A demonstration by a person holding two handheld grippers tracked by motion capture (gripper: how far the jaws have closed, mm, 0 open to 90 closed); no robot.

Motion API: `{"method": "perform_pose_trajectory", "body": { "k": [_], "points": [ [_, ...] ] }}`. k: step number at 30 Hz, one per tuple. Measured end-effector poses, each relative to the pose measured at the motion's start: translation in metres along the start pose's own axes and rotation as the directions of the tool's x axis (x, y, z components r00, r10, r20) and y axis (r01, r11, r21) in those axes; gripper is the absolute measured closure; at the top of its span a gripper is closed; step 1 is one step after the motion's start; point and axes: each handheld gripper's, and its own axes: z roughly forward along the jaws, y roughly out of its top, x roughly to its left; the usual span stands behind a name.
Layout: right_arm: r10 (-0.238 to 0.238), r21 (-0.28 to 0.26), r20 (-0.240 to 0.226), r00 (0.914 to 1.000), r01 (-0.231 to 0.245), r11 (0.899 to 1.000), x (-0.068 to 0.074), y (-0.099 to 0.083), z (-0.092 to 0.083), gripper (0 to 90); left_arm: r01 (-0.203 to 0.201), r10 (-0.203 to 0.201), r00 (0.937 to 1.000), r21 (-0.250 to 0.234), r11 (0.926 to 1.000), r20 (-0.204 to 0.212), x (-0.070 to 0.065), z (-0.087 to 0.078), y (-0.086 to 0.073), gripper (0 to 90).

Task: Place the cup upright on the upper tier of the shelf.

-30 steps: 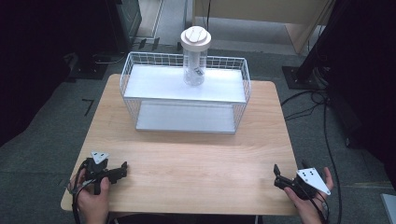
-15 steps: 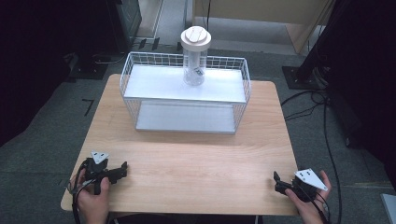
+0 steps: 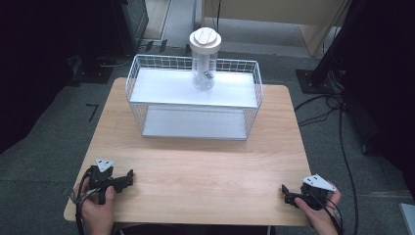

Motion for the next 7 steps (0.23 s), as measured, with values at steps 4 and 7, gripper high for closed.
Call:
{"method": "perform_pose_trajectory", "body": {
  "k": [4, 7],
  "points": [
    [0.032, 0.013, -0.014, 0.9994, -0.032, 0.999, -0.0016, -0.0003, 0.0004, 0.0, 0.000, 0.000, 1.0000, 0.000, 1.0000, 0.000, 0.0000, 0.0000, 0.0000, 0.0],
    [0.032, 0.013, -0.014, 0.9994, -0.032, 0.999, -0.0017, -0.0003, 0.0004, 0.0, 0.000, 0.000, 1.0000, 0.000, 1.0000, 0.000, 0.0000, 0.0000, 0.0000, 0.0]
  ]
}}
